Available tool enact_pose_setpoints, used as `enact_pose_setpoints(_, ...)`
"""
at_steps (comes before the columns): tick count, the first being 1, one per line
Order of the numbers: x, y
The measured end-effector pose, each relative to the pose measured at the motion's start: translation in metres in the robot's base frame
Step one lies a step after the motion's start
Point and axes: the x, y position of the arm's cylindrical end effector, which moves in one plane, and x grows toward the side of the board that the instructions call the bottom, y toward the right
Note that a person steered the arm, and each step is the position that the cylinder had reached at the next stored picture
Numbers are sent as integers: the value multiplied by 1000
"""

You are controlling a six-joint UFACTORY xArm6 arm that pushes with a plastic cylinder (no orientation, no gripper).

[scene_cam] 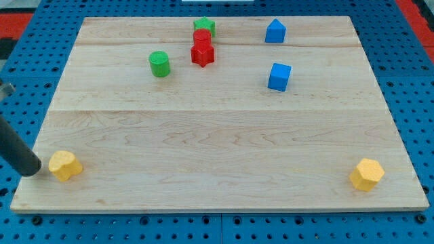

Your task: Slide yellow heart towards center

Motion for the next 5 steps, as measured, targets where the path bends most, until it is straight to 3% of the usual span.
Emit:
enact_pose_setpoints(1,-9,2)
enact_pose_setpoints(4,-11,84)
enact_pose_setpoints(5,10,77)
